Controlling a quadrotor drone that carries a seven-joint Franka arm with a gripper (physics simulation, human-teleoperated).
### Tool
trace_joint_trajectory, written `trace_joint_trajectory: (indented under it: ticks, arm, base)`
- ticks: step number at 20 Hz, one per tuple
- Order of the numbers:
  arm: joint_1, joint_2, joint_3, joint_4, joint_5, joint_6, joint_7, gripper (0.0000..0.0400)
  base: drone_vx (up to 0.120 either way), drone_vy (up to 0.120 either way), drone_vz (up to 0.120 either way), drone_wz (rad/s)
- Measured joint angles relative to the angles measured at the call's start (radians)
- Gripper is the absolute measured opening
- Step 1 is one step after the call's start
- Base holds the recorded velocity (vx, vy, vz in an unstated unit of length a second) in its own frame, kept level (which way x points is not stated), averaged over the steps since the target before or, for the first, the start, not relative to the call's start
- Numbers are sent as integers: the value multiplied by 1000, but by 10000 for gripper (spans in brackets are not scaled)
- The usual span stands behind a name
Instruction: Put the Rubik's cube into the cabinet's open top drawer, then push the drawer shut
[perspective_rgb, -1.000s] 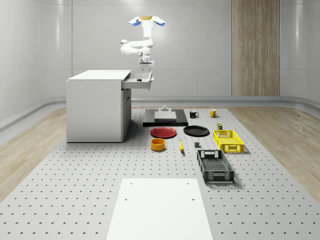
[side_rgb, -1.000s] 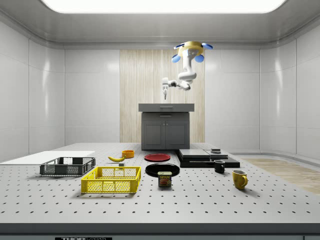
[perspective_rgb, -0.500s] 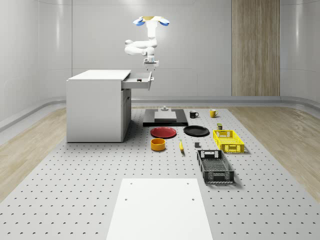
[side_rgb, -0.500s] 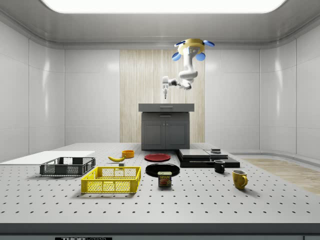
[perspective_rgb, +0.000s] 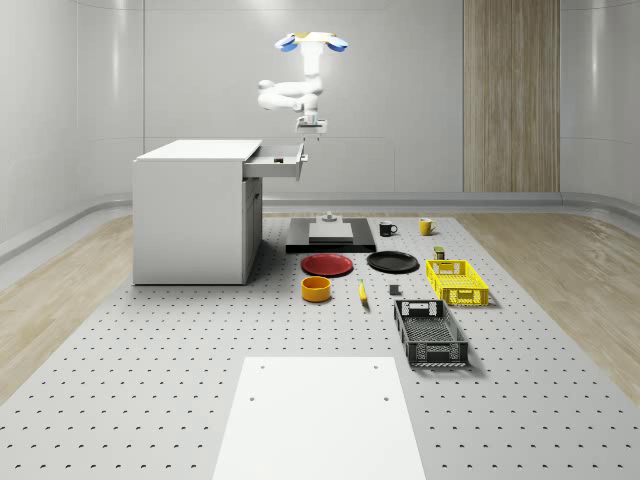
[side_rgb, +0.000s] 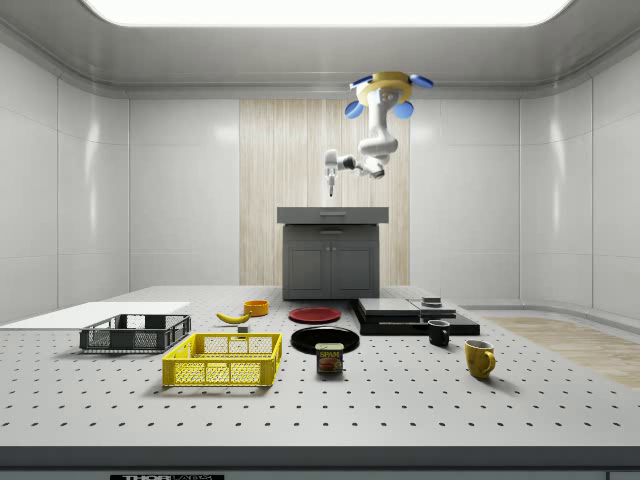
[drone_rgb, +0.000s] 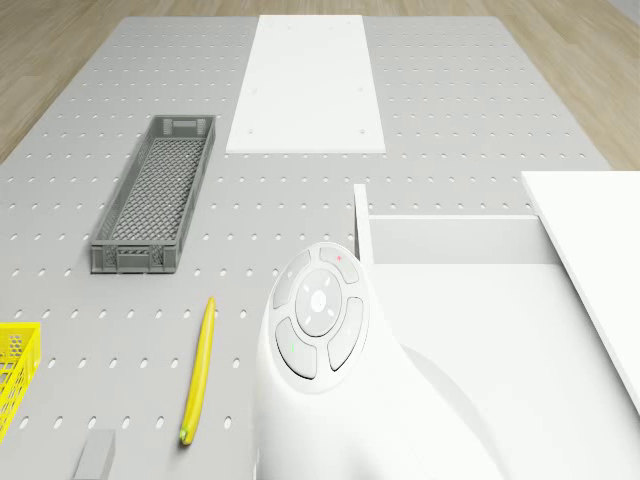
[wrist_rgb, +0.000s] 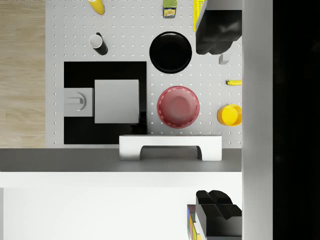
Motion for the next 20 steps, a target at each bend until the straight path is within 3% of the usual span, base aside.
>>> trace_joint_trajectory:
  ticks: [5, 6, 7, 9, 11, 13, 16, 20]
  arm:
    - [1, 3, 0, 0, -1, -3, -1, 400]
    - [-19, -35, 17, -7, -33, -48, 18, 400]
    - [-101, -83, 38, -23, -78, -152, 107, 400]
    - [-319, -135, 56, 14, -73, -413, 352, 400]
    - [-536, -141, 26, 95, -23, -661, 530, 400]
    - [-747, -132, -20, 189, 39, -840, 653, 400]
    - [-974, -106, -80, 318, 127, -1006, 772, 400]
    - [-1140, -78, -128, 436, 208, -1115, 856, 400]
  base:
    - [0, 120, 0, 0]
    - [0, 120, 0, 0]
    - [0, 120, 0, 0]
    - [0, 120, 0, 0]
    - [0, 120, -80, 0]
    - [0, 120, -120, 0]
    - [0, 67, -120, 0]
    - [0, -10, -120, 0]
